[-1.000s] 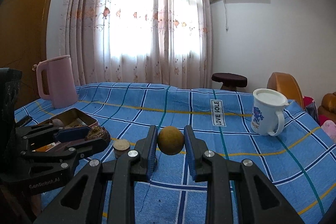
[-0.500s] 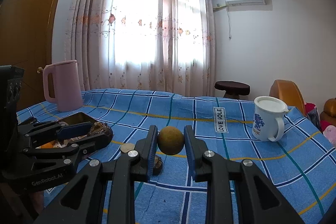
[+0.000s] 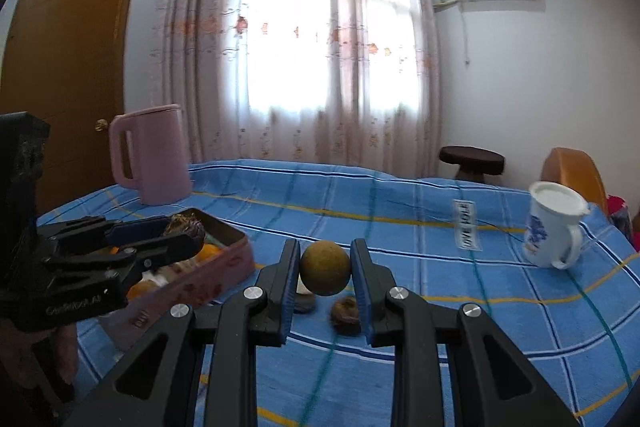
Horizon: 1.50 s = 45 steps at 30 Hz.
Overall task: Organize fruits
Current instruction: 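Carry the cake and brown fruit over the tin and open both grippers, then grasp the round cake with the left gripper while the right gripper grasps a brown swirled cake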
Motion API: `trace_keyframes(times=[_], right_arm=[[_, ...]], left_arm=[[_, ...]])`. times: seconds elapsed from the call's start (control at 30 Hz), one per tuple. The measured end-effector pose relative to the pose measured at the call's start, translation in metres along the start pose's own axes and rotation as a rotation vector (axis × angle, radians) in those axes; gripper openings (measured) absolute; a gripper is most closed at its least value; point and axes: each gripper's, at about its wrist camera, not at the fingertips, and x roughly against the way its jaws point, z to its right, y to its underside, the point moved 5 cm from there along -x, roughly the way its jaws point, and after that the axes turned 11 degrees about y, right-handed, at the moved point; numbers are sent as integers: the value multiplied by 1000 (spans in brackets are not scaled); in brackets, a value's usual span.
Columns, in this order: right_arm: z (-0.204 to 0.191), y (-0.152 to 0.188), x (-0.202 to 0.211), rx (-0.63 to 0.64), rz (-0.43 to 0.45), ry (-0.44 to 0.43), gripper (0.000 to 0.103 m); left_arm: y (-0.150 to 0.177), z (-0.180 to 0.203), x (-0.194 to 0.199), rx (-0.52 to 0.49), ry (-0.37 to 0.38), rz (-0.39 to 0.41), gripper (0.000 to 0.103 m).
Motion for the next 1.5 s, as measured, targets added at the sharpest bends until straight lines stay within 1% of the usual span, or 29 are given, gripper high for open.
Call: trace_keyframes(times=[0.17,0.43,0.53,0.77,0.97,1.13,1.23,1.27,1.3,1.33,1.4,1.43,1.5], right_arm=[[-37,-10,1,59,13,-60,27],[-86,-12,-5,117,3,-148,27],[-106,-8,-12,141,-27,-182,28],[-141,12,-31,228,-105,-219,28],[-154,24,-47,276,-177,-223,28],[-156,26,-52,285,-203,-226,28],[-157,27,-55,288,-225,-237,28],[-157,28,-55,288,-228,-232,29],[-155,28,-54,286,-226,-224,31],[-153,27,-52,283,-221,-222,33],[-148,26,-48,276,-213,-218,35],[-144,25,-46,273,-209,-209,35],[-132,23,-41,275,-197,-185,36]], left_arm=[[-3,-30,20,36,-39,8,41],[2,-72,31,96,-103,-7,41],[8,-83,29,112,-112,-33,41],[24,-99,21,156,-106,-86,41],[31,-106,17,170,-102,-121,41],[34,-106,13,168,-101,-142,42],[35,-107,14,171,-106,-140,42],[35,-107,15,172,-105,-137,44],[34,-107,17,172,-113,-130,53],[32,-107,20,173,-124,-115,66],[28,-107,26,176,-135,-81,78],[27,-107,27,176,-138,-72,83],[23,-103,28,176,-138,-59,86]])
